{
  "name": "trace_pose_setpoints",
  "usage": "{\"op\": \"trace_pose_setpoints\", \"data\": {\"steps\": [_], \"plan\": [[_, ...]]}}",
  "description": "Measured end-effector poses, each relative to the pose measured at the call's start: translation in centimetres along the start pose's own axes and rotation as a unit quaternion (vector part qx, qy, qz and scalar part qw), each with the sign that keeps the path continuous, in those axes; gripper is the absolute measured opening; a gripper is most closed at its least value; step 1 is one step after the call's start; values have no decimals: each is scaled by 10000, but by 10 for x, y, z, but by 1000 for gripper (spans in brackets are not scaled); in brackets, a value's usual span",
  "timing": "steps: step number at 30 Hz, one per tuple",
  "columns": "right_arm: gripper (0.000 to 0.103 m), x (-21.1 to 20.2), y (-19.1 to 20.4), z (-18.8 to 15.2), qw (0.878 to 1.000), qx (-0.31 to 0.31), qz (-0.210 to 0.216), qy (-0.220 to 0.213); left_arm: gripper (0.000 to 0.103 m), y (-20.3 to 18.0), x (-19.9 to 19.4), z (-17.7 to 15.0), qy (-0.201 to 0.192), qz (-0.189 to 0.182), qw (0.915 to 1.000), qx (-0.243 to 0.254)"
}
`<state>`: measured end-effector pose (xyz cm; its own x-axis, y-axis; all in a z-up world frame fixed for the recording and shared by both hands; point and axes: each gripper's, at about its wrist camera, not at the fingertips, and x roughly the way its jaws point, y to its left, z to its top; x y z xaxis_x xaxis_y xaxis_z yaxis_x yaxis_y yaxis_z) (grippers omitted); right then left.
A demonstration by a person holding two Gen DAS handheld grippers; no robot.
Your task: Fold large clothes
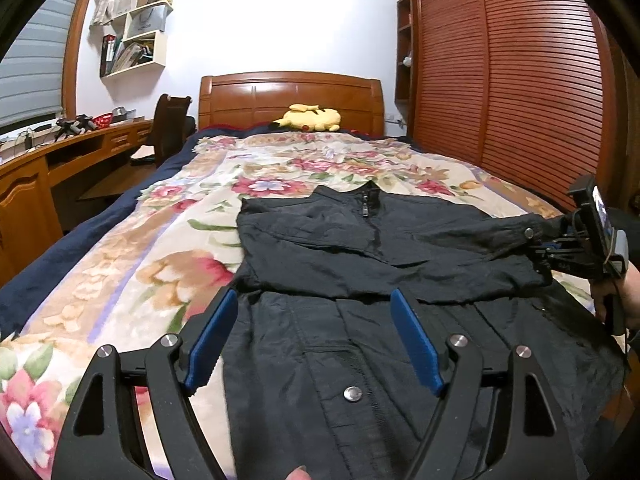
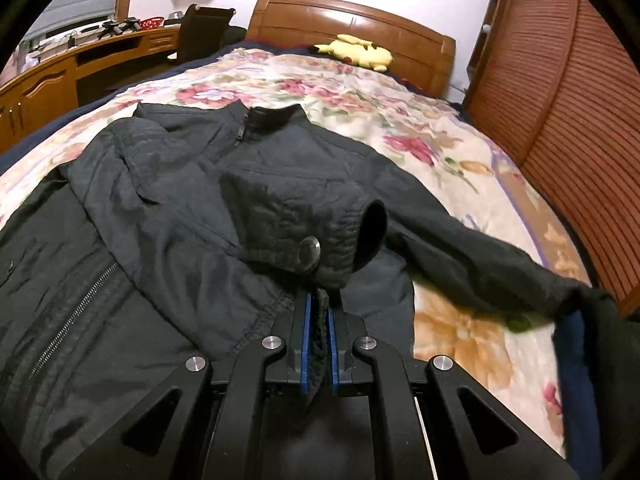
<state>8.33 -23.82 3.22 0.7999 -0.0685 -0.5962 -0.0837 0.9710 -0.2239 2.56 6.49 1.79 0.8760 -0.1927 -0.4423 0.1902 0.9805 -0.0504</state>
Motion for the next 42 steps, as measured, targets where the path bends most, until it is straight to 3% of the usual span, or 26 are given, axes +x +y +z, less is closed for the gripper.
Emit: {"op": "trace_pose_setpoints", "data": {"steps": [4,7,9,11,12,24,28,38,42], "plan": [[8,-9,8,-5,10000,-33,55,61,80,-6,1,1,-2,-74,10000,44],[18,-15,7,-9,10000,-22,9,41,81,-13,2,1,11,-121,9999,73],[30,-17,-1,-13,10000,81,40,14,81,-17,3,2,2,-147,9999,90],[55,-20,-10,-17,9997,224,127,-37,81,-21,1,2,-56,-154,9998,79],[57,-23,-15,-19,9995,288,128,-72,81,-23,0,3,-93,-165,9998,72],[57,-29,-108,-26,9956,868,-360,-23,81,-45,13,2,-36,-289,9995,154],[57,-32,-148,-20,9893,1360,-532,-32,81,-51,19,1,34,-319,9993,198],[57,5,-193,-11,9697,2407,-406,142,81,-57,27,-2,165,-367,9989,250],[57,21,-205,-8,9581,2861,-67,121,81,-58,28,-1,193,-398,9987,256]]}}
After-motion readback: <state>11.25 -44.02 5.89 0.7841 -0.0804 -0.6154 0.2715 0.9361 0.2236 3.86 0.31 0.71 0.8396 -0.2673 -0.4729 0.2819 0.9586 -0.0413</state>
